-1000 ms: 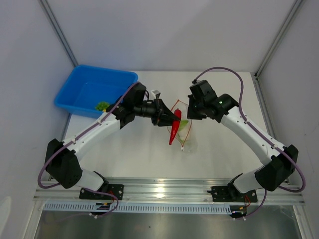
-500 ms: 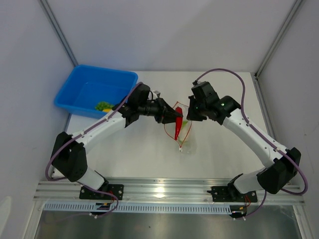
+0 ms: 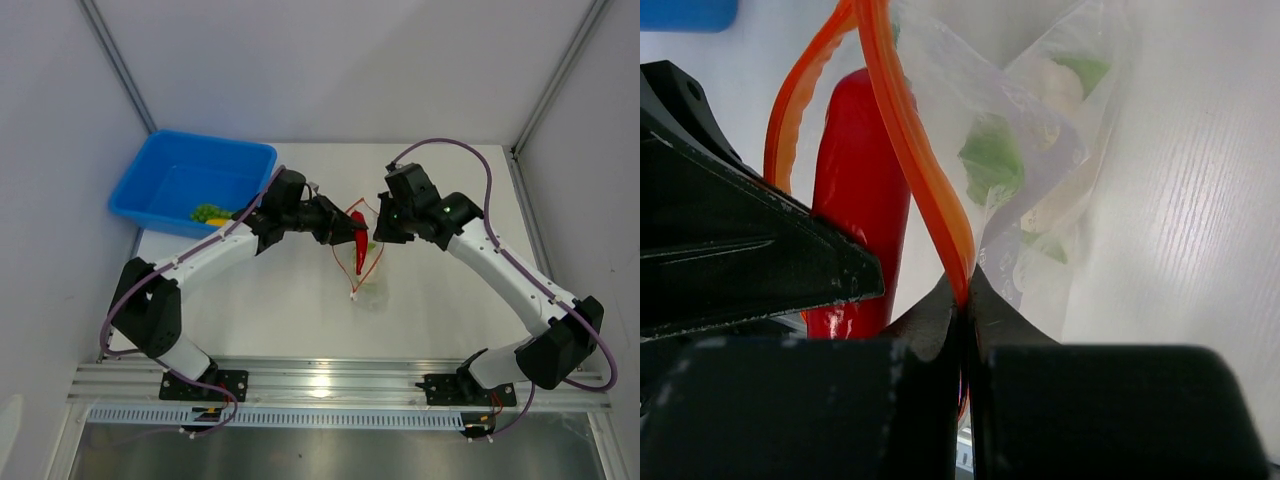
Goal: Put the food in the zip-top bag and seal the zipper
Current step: Place the fake vegetable in the zipper food storage bag, then pick up the fake fruit from the bin.
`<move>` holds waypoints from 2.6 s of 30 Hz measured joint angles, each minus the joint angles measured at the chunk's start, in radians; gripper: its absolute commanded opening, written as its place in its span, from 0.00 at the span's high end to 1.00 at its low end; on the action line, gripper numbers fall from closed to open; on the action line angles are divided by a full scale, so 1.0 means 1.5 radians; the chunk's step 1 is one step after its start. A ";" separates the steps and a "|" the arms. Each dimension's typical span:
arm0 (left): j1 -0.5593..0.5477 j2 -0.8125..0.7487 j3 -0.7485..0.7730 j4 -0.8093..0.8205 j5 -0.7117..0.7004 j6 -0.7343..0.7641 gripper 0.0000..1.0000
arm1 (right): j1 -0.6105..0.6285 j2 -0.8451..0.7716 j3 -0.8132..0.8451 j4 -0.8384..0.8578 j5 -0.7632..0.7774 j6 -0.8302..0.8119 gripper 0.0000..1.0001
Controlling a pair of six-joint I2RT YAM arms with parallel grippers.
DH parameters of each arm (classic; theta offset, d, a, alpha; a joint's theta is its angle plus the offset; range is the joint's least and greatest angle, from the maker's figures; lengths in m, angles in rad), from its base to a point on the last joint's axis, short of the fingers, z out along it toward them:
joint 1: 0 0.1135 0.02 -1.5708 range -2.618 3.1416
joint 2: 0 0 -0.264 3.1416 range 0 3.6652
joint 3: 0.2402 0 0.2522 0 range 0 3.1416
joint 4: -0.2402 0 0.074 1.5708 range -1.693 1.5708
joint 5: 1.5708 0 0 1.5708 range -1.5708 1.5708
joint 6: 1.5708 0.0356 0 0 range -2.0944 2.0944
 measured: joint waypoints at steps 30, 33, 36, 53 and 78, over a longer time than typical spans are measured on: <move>-0.007 -0.135 0.081 -0.288 -0.105 0.246 0.00 | -0.023 0.000 -0.011 0.002 -0.039 -0.008 1.00; 0.006 -0.230 0.069 -0.345 -0.145 0.292 0.01 | -0.023 0.000 -0.020 0.002 -0.052 -0.008 1.00; 0.034 -0.313 0.035 -0.354 -0.160 0.316 0.00 | -0.023 0.000 -0.027 -0.002 -0.062 -0.010 1.00; 0.129 -0.325 -0.009 -0.530 -0.502 0.458 0.00 | -0.043 -0.022 -0.055 -0.023 -0.080 -0.037 1.00; 0.362 0.018 0.229 -0.487 -0.584 0.448 0.00 | -0.041 -0.019 -0.064 -0.053 -0.051 -0.134 1.00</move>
